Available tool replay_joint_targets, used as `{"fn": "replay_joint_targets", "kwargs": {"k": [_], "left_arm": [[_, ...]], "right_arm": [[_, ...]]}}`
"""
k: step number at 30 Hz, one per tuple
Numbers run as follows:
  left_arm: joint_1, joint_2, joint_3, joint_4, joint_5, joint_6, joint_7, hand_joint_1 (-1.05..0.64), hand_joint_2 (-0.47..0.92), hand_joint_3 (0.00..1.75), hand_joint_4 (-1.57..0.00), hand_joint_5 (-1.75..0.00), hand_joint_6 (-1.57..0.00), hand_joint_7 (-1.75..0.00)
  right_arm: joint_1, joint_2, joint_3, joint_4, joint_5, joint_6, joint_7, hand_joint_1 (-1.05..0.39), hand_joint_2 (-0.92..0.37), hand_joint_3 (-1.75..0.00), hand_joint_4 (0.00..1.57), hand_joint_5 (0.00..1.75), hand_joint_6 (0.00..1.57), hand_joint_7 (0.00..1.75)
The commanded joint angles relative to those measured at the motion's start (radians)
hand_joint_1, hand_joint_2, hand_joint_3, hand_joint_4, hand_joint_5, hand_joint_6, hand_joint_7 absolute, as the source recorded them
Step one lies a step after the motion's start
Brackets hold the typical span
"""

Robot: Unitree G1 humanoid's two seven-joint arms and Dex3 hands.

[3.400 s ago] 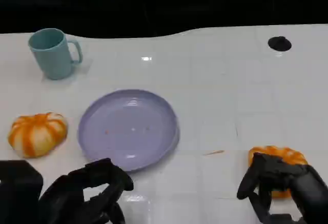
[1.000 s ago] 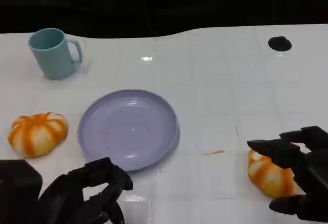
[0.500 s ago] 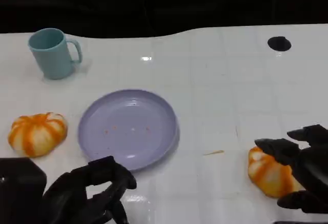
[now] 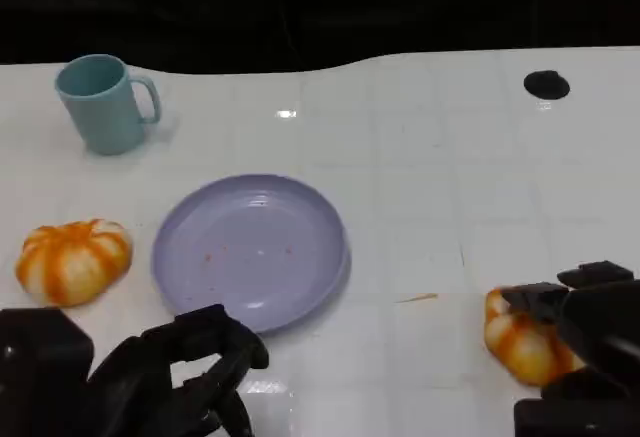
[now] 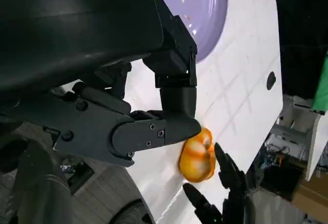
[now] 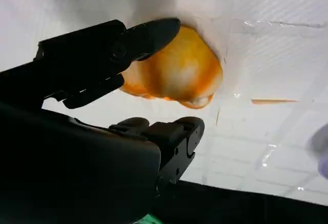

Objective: Grasp the bread from the table and place it into the plate.

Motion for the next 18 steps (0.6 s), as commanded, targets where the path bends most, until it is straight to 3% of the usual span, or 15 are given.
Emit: {"fn": "replay_joint_targets", "kwargs": {"k": [1, 13, 16, 17, 18], "left_arm": [[0.001, 0.008, 0.005, -0.017, 0.002, 0.012, 0.012, -0.45, 0.92, 0.50, -0.71, -1.75, -0.64, -1.42], [0.004, 0.005, 0.010, -0.030, 0.001, 0.024, 0.018, -0.46, 0.91, 0.49, -0.71, -1.75, -0.65, -1.42], [0.005, 0.006, 0.009, -0.035, 0.002, 0.027, 0.020, -0.46, 0.91, 0.50, -0.71, -1.75, -0.66, -1.43], [0.006, 0.007, 0.009, -0.039, 0.003, 0.029, 0.021, -0.46, 0.91, 0.50, -0.71, -1.75, -0.65, -1.42], [0.006, 0.008, 0.009, -0.041, 0.003, 0.032, 0.022, -0.45, 0.91, 0.50, -0.70, -1.75, -0.65, -1.42]], "right_arm": [[-0.049, -0.003, 0.028, 0.074, 0.011, 0.019, -0.023, -0.51, -0.87, -0.01, 0.26, 0.23, 0.44, 0.01], [-0.180, 0.042, 0.091, 0.313, 0.053, 0.064, -0.127, -0.47, -0.92, -0.10, 0.39, 0.19, 0.53, 0.03], [-0.207, 0.066, 0.079, 0.410, 0.086, 0.027, -0.279, -0.36, -0.92, -0.09, 0.70, 0.28, 0.78, 0.11], [-0.215, 0.070, 0.074, 0.441, 0.099, 0.007, -0.334, -0.29, -0.92, -0.08, 0.83, 0.53, 0.97, 0.11], [-0.224, 0.074, 0.070, 0.473, 0.114, -0.011, -0.382, -0.25, -0.92, -0.08, 0.86, 0.69, 1.06, 0.10]]}}
